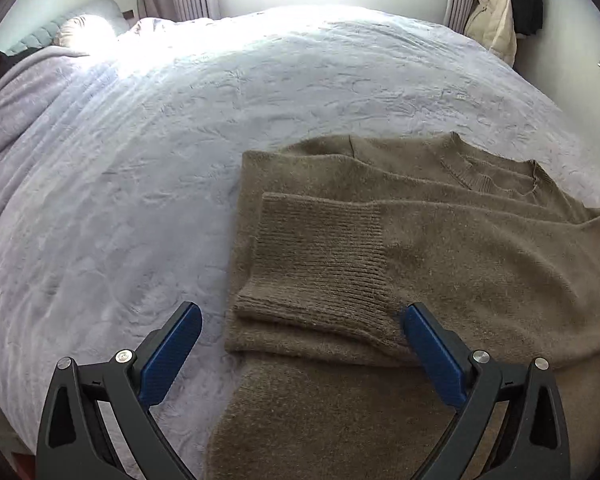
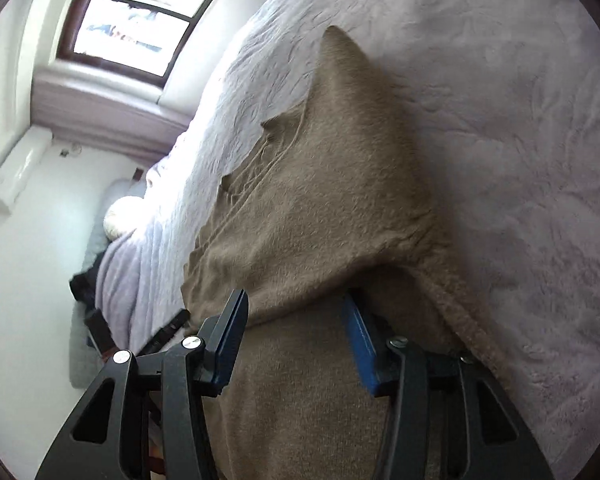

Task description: Fold small clothes

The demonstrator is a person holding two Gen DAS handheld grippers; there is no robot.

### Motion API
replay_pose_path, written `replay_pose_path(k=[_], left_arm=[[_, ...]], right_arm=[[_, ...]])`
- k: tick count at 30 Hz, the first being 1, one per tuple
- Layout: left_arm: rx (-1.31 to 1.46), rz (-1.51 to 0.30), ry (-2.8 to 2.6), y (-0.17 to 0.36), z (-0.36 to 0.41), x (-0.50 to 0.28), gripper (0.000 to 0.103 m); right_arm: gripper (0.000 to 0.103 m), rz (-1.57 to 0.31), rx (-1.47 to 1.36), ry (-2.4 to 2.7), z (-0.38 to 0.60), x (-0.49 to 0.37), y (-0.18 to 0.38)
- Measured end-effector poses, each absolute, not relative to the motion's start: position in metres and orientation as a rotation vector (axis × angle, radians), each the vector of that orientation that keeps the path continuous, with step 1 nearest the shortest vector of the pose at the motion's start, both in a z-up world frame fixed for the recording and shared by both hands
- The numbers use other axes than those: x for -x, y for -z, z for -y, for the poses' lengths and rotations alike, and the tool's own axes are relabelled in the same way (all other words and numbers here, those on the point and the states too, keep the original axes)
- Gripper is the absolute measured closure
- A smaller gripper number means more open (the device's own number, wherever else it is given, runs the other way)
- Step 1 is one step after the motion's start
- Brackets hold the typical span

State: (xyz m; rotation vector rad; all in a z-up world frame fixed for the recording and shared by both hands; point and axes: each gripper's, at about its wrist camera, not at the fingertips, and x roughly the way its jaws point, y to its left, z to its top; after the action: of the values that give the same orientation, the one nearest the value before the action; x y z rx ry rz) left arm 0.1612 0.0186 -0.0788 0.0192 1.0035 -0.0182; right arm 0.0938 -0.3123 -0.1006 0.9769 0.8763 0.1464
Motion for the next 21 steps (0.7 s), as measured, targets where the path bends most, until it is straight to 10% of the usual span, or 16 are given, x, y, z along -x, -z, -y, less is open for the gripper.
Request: replay_pose_path(k=[2, 8, 13, 21], left_arm=[[-0.011, -0.994, 0.016, 0.074, -0.020, -0.161, 0.001], [-0.085, -1.000, -0.006, 0.087, -0.015, -0.166, 0.001], [-0.028, -1.007, 0.012, 0.090, -0.027, -0.160, 0.001], [-0.082, -1.010, 0.023, 0.076, -0.043, -0.125, 0.001]], right_arm=[[0.095, -0.838, -0.963, -0.103, 0.317, -0.098, 0.097], [0.095, -0.805, -0.719, -0.053, 0.319, -0.094, 0.079], [0.091, -0.886, -0.812, -0.100, 0.329, -0.087, 0.099], [0.053, -0.878, -0.693, -0.126, 0.310, -0.054, 0.086]])
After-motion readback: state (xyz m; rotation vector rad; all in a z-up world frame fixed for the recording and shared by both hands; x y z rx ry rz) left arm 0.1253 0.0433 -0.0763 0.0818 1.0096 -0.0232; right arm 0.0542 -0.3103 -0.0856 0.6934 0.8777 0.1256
